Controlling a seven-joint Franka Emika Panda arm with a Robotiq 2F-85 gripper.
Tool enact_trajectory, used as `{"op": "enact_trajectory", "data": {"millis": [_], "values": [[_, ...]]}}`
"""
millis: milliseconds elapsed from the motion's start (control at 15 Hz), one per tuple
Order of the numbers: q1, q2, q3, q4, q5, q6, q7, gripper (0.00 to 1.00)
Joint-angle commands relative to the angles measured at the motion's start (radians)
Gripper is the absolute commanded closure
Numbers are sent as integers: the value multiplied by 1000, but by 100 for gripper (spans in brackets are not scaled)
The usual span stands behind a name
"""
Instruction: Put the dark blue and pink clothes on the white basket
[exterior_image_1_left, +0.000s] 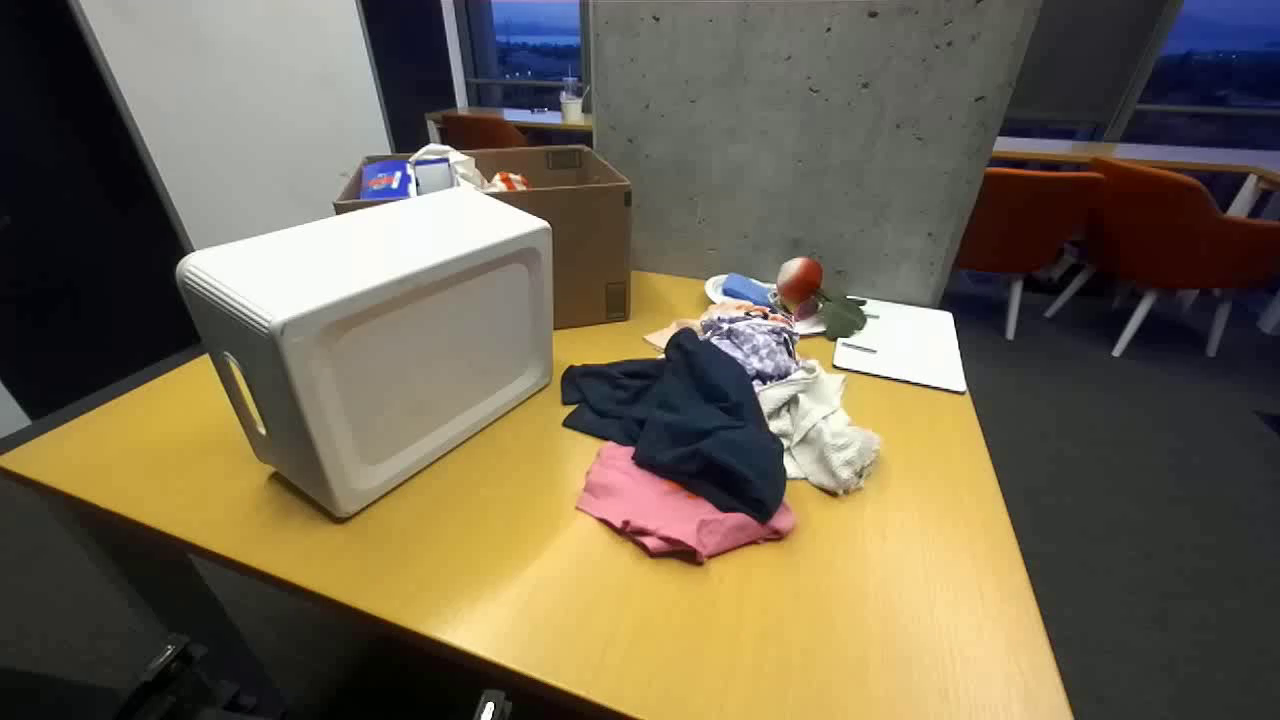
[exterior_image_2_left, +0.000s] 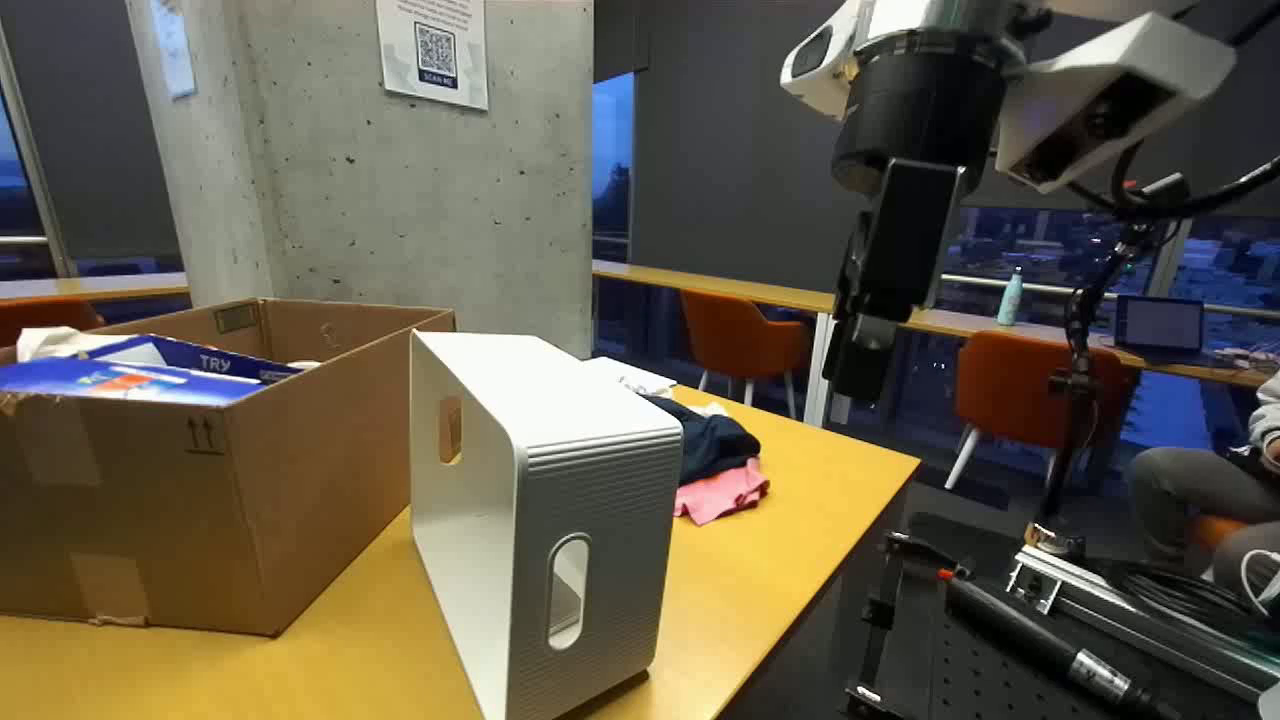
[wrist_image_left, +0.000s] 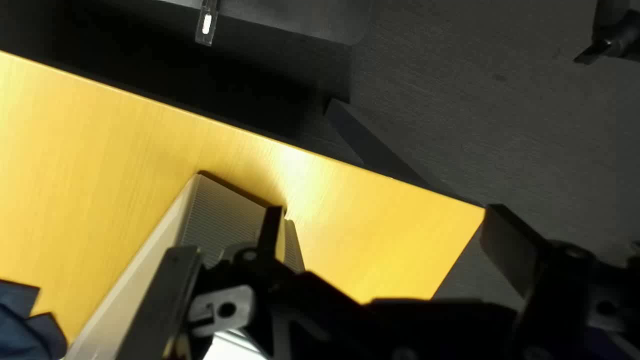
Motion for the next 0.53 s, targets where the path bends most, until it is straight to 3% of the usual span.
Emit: {"op": "enact_trajectory", "data": {"millis": [0, 333, 467], "values": [[-10, -1, 10, 2, 5, -4, -3, 0], [-10, -1, 10, 2, 5, -4, -3, 0], [-52, 9, 50, 29, -122, -32, 55, 0]]}}
